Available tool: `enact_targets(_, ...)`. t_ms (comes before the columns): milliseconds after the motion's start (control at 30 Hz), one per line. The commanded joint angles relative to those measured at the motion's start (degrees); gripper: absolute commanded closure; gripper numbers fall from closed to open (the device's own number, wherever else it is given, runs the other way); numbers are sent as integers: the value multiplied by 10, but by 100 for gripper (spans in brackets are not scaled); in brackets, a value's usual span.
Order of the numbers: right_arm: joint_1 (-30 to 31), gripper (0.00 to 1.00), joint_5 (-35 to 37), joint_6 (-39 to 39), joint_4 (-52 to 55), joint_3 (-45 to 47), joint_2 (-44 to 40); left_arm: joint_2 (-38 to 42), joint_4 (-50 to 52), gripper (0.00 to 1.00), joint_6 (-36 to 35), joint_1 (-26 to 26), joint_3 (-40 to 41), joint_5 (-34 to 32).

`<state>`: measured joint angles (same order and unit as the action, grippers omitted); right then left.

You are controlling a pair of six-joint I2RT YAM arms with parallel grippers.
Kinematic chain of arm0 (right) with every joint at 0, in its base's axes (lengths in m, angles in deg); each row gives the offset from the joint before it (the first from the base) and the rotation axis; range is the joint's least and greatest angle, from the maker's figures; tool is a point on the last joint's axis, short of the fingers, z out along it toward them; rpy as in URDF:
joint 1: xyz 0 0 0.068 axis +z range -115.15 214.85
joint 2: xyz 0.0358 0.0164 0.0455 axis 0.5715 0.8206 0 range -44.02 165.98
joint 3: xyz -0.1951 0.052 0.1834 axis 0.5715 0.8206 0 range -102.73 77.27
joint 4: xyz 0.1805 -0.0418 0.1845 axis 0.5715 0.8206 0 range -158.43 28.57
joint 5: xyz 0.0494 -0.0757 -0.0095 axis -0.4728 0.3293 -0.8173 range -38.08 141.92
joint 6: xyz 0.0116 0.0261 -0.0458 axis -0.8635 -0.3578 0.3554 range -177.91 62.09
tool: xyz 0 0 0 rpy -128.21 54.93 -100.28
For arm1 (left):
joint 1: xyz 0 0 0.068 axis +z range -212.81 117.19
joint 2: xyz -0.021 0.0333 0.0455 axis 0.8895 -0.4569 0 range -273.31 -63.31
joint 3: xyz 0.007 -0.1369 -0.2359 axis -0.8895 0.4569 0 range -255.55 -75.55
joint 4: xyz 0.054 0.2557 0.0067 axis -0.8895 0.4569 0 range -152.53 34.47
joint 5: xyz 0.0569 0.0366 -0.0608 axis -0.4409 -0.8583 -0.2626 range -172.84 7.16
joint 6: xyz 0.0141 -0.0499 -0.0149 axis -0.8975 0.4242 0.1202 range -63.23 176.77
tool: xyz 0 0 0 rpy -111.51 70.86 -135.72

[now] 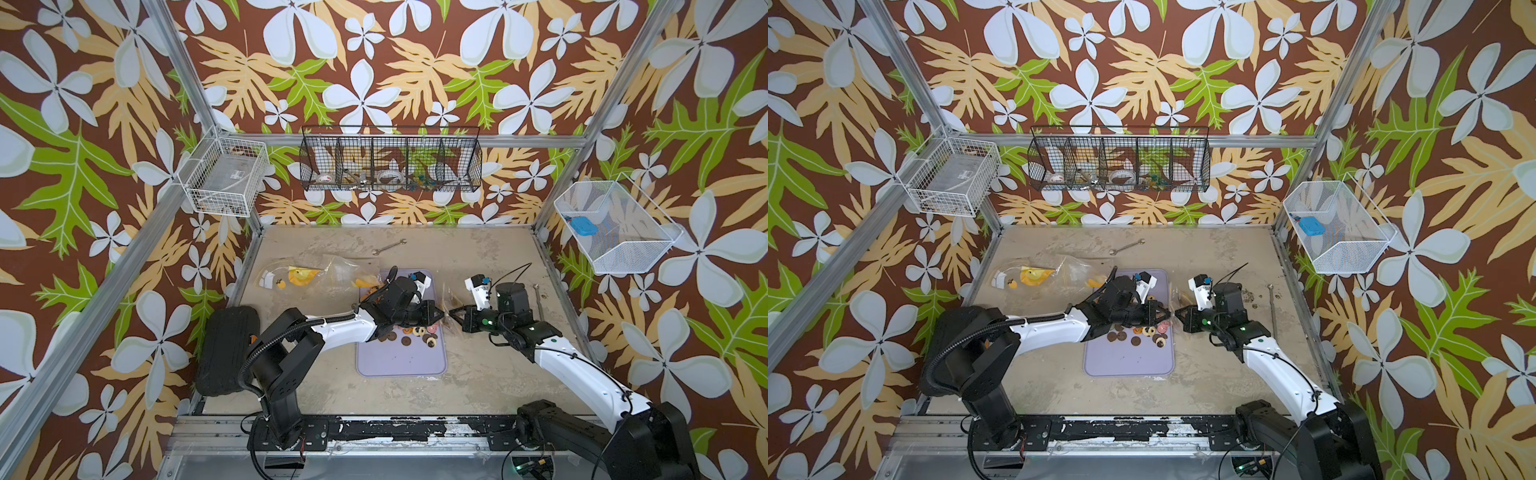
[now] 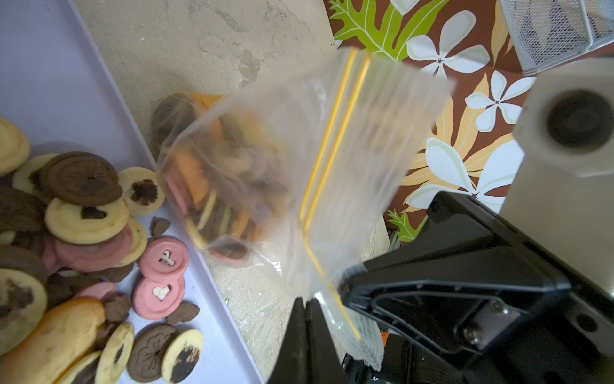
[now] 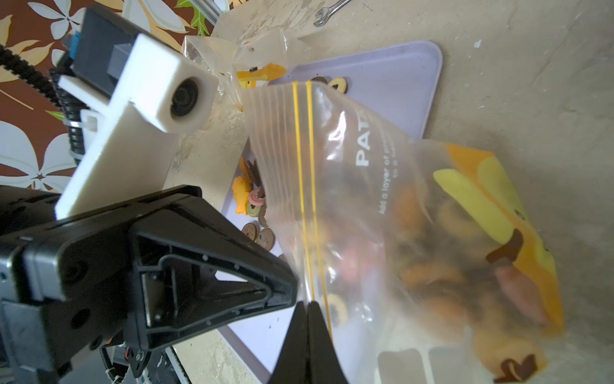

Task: Pour cookies out of the ziploc bag
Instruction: Open the ziploc bag at the center of the board.

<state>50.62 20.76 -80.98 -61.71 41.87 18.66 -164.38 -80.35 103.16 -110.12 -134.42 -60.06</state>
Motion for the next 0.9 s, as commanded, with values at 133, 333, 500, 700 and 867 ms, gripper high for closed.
enact_targets(133, 11, 100, 143, 29, 0, -5, -27, 11, -9, 100, 5, -1, 0, 0)
enact_targets(333, 13, 100, 148, 30, -13, -9, -14, 11, -14, 100, 4, -1, -3, 2)
enact_targets(500, 13, 100, 102, 20, -24, -10, -8, 31, -33, 64, -2, -1, 11, -5)
enact_targets(700, 13, 100, 17, -2, -43, -1, 2, 60, -42, 22, -8, -1, 28, -35)
enact_targets(867, 12, 100, -43, -18, -62, 12, 13, 50, -42, 21, -10, -1, 18, -23)
